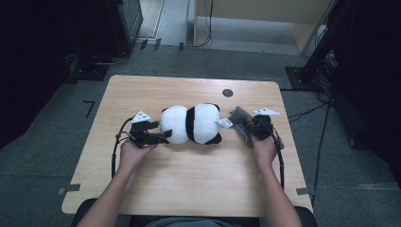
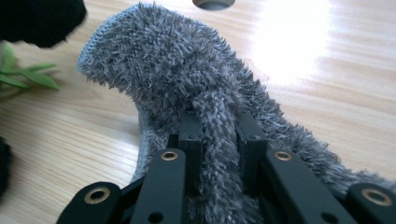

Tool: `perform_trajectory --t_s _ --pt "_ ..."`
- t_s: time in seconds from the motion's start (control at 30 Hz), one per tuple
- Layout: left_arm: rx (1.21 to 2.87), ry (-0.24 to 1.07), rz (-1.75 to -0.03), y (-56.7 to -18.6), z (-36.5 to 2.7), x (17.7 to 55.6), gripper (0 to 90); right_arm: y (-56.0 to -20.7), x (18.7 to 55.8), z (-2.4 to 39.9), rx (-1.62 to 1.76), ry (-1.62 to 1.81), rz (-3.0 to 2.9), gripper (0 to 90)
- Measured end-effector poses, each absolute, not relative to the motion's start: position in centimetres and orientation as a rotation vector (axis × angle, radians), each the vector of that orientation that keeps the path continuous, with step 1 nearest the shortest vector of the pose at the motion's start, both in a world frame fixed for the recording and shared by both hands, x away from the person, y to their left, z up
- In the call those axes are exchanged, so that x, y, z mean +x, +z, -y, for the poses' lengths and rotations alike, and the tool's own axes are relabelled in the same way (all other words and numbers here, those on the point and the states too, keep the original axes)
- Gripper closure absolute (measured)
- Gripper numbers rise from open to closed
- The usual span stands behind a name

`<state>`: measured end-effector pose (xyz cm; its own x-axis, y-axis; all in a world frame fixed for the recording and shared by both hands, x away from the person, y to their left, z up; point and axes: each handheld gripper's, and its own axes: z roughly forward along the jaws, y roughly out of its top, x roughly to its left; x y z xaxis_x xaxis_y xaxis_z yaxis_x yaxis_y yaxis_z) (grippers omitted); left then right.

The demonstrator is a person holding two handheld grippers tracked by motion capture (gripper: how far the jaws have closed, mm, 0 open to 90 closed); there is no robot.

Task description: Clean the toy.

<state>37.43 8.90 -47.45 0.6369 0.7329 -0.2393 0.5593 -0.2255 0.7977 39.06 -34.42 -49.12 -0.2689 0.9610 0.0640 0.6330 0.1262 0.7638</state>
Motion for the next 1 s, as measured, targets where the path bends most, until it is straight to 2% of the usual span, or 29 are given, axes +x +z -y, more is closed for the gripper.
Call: perform_trajectory --t_s 0.53,1.0 --pt "1.885 0.193 -0.989 -47.8 -8.1 38.0 14.3 -44.3 39.3 33.3 1.46 1.049 -2.054 76.9" --pt "1.86 0.225 -0.926 -48.6 -8.0 37.9 14.2 -38.8 40.2 30.3 1.335 1.082 -2.086 76.7"
